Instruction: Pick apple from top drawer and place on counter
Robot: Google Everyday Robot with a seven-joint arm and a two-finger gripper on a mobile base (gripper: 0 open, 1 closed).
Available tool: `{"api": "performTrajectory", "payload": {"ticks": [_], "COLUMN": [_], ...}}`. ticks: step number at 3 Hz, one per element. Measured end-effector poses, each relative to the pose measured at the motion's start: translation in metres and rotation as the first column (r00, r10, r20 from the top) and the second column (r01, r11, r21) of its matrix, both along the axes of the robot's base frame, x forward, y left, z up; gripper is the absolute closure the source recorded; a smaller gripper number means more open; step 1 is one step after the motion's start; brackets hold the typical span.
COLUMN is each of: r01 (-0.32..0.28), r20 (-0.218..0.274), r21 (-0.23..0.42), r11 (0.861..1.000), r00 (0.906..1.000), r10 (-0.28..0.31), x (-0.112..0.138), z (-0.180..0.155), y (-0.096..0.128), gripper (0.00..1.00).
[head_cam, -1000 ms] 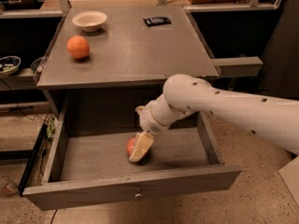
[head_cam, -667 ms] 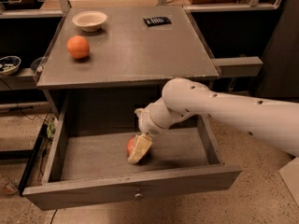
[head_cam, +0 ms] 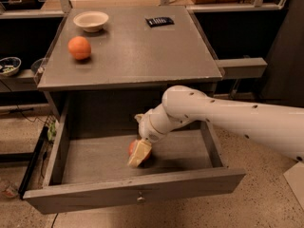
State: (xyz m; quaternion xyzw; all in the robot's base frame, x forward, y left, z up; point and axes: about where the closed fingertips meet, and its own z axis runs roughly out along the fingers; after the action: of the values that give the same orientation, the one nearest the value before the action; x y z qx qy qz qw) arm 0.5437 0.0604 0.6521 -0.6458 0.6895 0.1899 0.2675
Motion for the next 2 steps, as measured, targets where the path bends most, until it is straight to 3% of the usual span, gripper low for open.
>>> {"api": "performTrajectory", "payload": {"ticks": [1, 2], "r01": [0.025, 0.021], "r20": [-0.049, -0.05], "r21": [0.001, 0.007], "r11": [1.0, 1.0], "r00": [0.9985, 0.9985], "r10": [-0.025, -0.021], "x": [-0.0092, -0.0079], "z": [-0.0245, -0.0249], "y": [-0.0122, -0.0093], "gripper": [0.0, 0.0]}}
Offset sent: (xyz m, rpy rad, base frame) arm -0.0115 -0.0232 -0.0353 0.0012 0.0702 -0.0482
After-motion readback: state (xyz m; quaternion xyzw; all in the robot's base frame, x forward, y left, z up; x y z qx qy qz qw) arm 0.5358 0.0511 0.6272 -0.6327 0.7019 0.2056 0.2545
